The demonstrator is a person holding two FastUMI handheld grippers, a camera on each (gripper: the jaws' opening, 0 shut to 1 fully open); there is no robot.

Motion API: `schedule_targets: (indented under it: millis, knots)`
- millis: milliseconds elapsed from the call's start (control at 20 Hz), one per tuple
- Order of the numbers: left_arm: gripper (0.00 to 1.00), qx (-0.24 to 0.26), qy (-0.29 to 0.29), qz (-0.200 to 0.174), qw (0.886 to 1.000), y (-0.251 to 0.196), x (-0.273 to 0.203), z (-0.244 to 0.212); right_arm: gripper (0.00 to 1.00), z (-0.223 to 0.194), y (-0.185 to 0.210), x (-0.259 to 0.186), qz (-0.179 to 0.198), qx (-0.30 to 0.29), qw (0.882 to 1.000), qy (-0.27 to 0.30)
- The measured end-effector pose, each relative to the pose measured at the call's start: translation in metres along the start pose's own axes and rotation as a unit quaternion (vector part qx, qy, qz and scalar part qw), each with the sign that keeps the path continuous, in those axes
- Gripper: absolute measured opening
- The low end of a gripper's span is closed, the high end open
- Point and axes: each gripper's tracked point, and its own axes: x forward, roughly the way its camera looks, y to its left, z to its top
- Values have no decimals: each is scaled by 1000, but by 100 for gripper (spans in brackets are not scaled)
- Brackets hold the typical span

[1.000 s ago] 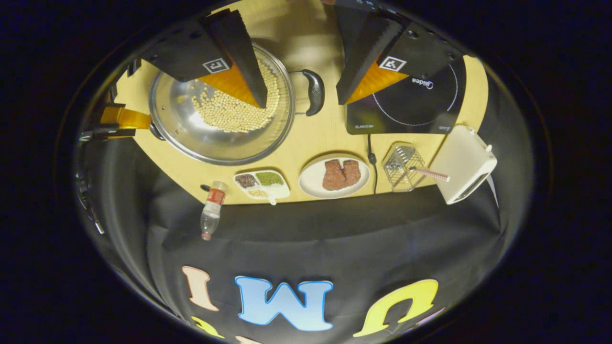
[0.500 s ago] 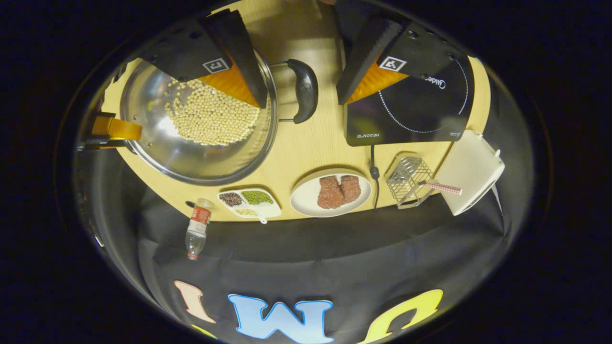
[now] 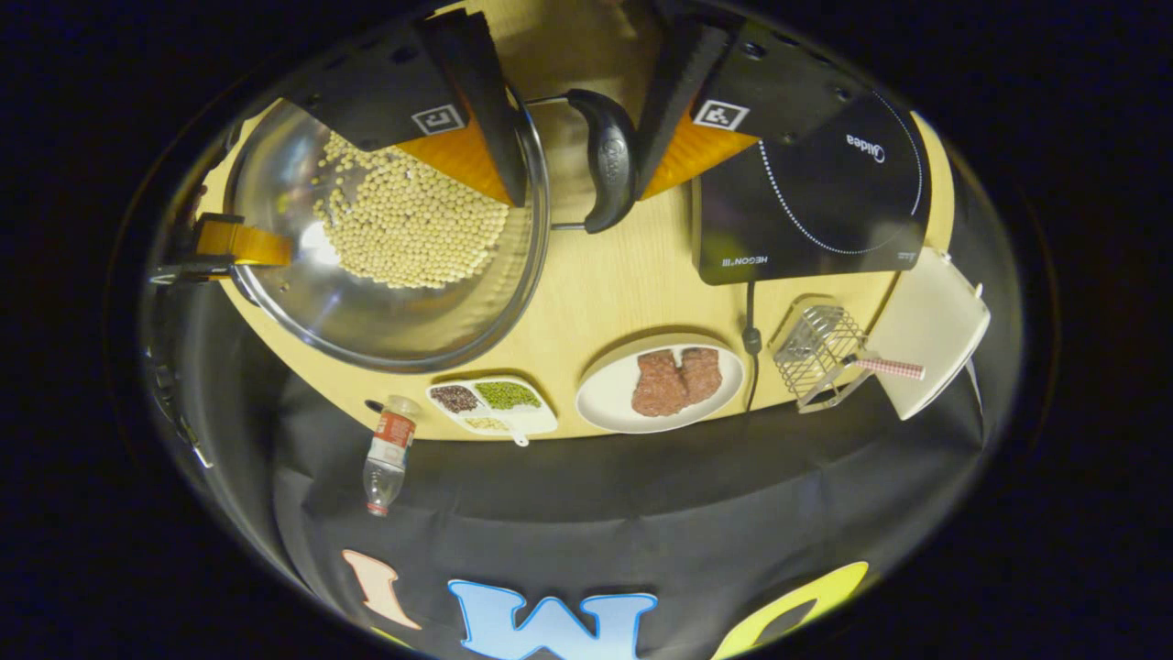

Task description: First push the handle of the pot to place it horizontally, then grasp the pot with both hands and set it on the induction cooktop.

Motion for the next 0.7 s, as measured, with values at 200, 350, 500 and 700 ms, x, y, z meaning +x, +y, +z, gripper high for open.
schedule_targets:
  millis: [200,350,500,700]
  knots:
    - [78,-8,1,0,1000,-1,-5,1,71,-1,3,-1,2,0,1000,2]
    - [71,-7,0,0,1000,1,-6,3,68,-1,5,-3,10,0,1000,3]
    - [68,-6,-2,2,1000,1,-5,4,68,-2,5,-4,11,-5,1000,9]
    - [65,-3,-1,4,1000,1,-6,4,68,-3,6,-5,11,-11,1000,10]
